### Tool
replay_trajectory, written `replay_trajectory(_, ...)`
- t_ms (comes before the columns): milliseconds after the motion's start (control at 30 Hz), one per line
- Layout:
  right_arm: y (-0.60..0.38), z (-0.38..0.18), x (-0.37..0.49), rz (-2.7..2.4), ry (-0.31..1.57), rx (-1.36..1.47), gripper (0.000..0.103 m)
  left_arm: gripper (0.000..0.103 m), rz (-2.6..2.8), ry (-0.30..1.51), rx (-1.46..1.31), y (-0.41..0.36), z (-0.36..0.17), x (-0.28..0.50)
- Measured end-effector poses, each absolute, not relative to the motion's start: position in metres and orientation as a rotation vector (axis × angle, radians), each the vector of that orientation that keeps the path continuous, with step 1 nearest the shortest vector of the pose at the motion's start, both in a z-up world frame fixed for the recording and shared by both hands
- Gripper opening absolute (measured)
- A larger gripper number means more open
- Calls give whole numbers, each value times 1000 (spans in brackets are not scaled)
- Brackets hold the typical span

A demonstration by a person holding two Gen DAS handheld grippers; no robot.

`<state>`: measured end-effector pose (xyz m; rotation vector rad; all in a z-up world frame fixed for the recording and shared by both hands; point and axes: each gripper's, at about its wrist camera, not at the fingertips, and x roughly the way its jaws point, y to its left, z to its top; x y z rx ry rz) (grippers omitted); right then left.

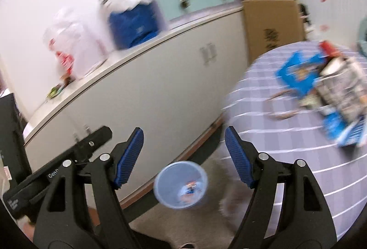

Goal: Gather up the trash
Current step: 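Move both tools back over the table, then grasp the rubber band with the left tool while the right tool grasps the blue cookie packet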

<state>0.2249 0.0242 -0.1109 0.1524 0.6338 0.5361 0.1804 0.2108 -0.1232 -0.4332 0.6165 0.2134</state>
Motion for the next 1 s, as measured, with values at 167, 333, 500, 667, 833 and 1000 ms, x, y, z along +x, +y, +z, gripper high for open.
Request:
replay_trajectory(167,-54,-101,242,402,619,142,72,73,54,679,-265,131,-114,227)
replay_trajectory(333,-111,-105,263,304,652,125,72,73,-112,743,-73,54,-121,267)
replay_trajectory(500,-145,-110,279,251,674,112,72,74,-162,809,66,4,-136,302)
replay_trajectory(667,-160,-118,289,252,698,103,72,73,-180,866,120,-8,-154,327)
replay_trajectory(833,-156,-119,302,263,717,90,72,41,-196,886,143,-6,-161,339)
replay_trajectory(1000,-142,-111,315,276,720,52,72,3,-243,908,-16,22,-155,345)
